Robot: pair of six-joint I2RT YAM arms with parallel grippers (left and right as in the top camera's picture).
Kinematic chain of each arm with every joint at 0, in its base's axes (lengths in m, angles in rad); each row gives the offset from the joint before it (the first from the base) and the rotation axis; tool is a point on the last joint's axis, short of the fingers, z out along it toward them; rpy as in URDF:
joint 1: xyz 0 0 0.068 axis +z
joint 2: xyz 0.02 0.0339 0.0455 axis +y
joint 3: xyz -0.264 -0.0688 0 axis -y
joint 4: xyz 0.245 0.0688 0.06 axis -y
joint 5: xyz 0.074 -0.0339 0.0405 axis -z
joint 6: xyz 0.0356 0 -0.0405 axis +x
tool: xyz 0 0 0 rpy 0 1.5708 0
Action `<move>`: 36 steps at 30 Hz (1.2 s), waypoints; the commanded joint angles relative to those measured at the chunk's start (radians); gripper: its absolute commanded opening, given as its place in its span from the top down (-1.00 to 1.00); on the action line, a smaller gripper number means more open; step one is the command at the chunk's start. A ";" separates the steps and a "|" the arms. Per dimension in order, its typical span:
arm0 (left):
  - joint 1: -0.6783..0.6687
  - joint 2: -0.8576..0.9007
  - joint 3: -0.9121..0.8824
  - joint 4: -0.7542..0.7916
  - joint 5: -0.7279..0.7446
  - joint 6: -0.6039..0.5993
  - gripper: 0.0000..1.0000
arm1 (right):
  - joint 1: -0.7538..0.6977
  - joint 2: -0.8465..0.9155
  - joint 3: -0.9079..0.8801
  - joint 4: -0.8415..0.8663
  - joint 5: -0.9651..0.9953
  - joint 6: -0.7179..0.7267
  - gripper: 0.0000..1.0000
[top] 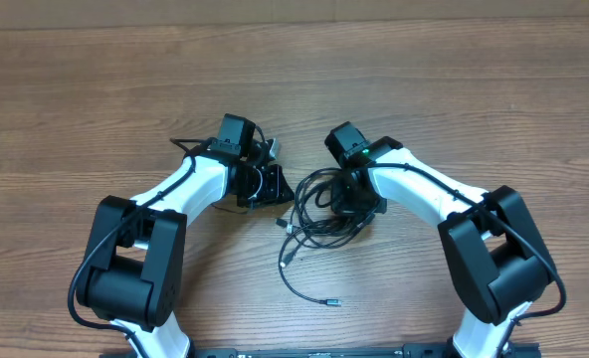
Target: Untangle cables
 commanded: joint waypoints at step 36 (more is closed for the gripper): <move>-0.007 0.011 0.019 -0.027 -0.098 0.029 0.28 | 0.031 -0.003 -0.006 -0.349 -0.194 0.127 0.92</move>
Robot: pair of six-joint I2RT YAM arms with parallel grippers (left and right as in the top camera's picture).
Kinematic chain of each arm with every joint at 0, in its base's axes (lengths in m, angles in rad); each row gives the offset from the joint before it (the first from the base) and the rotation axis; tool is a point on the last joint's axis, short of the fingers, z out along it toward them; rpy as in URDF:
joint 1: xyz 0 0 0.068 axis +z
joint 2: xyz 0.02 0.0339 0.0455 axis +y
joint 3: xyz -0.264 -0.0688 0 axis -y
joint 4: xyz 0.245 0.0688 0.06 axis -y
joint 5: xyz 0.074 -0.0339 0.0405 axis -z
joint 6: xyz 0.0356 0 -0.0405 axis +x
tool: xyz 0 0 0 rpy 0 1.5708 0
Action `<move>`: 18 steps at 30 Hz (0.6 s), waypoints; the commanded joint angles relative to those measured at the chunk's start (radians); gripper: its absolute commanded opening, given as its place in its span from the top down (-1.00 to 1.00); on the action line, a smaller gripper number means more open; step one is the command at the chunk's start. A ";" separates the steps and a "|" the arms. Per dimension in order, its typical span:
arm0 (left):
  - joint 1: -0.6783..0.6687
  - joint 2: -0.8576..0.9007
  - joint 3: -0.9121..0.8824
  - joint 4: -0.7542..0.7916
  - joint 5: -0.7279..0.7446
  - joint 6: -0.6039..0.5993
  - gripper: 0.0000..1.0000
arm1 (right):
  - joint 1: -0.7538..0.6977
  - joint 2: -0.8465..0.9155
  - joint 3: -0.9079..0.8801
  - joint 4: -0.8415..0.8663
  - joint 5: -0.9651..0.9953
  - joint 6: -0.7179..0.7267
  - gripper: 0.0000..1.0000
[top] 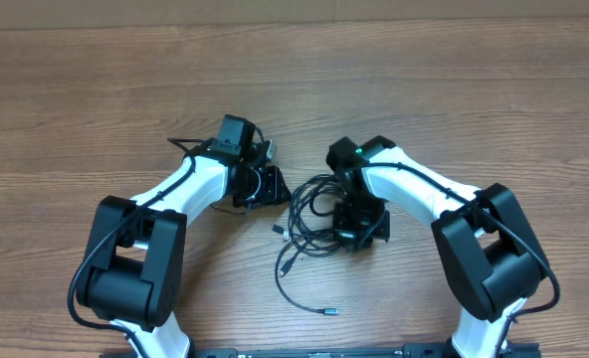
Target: Untangle cables
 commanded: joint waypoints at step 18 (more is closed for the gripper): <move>-0.012 -0.016 0.350 -0.451 0.006 0.274 -0.04 | -0.189 -0.035 0.217 -0.197 0.080 -0.190 -0.14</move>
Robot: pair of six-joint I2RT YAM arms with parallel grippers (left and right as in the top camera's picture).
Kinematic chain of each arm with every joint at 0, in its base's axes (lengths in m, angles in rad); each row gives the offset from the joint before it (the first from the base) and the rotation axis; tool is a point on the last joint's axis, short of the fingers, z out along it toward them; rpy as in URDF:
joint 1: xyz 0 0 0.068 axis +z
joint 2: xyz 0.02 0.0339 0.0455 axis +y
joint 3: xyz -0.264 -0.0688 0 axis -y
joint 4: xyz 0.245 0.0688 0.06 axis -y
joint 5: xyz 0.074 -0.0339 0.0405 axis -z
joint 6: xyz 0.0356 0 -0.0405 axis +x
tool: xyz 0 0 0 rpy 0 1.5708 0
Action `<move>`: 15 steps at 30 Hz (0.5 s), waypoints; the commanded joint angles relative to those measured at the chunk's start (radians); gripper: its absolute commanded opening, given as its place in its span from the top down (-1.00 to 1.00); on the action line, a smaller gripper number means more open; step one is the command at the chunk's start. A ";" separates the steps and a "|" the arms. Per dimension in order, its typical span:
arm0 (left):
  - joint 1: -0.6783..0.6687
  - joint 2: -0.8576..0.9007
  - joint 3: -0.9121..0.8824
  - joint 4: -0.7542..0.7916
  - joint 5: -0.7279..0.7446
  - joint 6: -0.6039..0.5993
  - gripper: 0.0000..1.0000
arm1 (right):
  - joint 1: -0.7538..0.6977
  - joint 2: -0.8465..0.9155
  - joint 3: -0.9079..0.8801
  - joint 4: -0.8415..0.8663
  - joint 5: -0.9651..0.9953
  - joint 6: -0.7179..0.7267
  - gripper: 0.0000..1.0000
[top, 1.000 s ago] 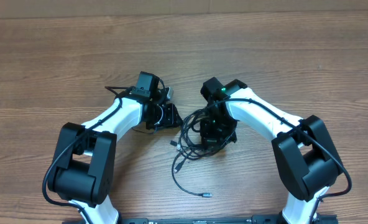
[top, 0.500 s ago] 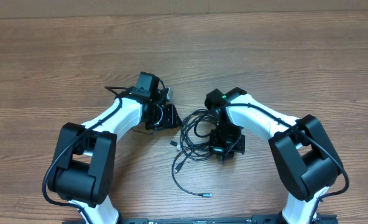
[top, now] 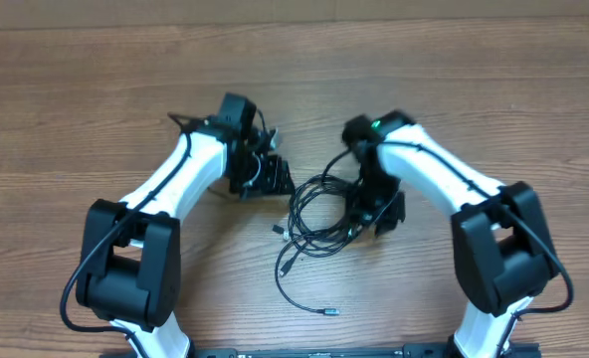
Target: Untangle cables
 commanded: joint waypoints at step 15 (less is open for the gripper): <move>-0.270 -0.014 0.002 -0.167 -0.249 0.256 -0.11 | -0.407 -0.030 0.013 0.121 0.058 -0.053 -1.00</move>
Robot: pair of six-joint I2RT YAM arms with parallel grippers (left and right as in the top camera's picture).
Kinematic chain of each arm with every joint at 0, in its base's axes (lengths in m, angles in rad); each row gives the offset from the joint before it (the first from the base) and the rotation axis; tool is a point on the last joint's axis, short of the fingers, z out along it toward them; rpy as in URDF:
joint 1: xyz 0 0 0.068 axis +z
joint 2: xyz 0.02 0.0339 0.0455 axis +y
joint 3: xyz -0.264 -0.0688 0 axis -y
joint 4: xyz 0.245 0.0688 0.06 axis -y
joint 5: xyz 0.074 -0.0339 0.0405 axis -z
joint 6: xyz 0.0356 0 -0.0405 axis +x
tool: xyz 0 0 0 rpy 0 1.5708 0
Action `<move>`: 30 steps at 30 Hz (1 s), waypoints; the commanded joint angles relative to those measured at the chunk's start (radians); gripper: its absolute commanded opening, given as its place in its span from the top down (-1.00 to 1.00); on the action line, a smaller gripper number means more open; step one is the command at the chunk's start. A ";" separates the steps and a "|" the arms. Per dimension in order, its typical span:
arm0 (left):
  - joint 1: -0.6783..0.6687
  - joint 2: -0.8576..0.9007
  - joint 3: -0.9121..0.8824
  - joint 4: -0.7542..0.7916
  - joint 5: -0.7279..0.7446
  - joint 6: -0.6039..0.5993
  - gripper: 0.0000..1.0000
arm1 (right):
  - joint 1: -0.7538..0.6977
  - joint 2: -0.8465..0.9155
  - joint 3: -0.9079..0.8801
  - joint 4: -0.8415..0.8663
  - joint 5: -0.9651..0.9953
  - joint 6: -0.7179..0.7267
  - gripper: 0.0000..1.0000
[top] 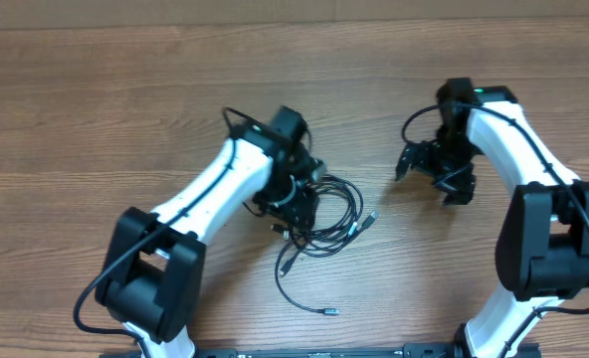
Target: Untangle cables
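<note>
The tangled black cables (pixel 332 221) lie in a loose coil at the table's middle, with one tail ending in a plug (pixel 328 311) toward the front and a connector (pixel 368 219) on the right side. My left gripper (pixel 296 205) is down over the coil's left edge, its fingers hidden among the loops. My right gripper (pixel 426 175) hovers to the right of the coil, apart from it, jaws spread and holding nothing.
Bare wooden tabletop (pixel 96 89) surrounds the coil. Both white arms reach in from the front edge, left arm (pixel 210 189) and right arm (pixel 518 129).
My left gripper has moved right from beside the coil onto its left edge. My right gripper has left the coil's right side and now stands well to the right, empty. The coil has shifted slightly.
At first my left gripper stood left of the coil and my right gripper sat on the coil's right part. The right gripper then shifted along that side while the left stayed off. Now the left is on the coil and the right is away.
</note>
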 commanded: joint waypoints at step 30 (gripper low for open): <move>-0.137 -0.010 -0.234 0.222 -0.167 -0.010 -0.25 | -0.024 -0.023 -0.004 0.024 0.003 0.004 -1.00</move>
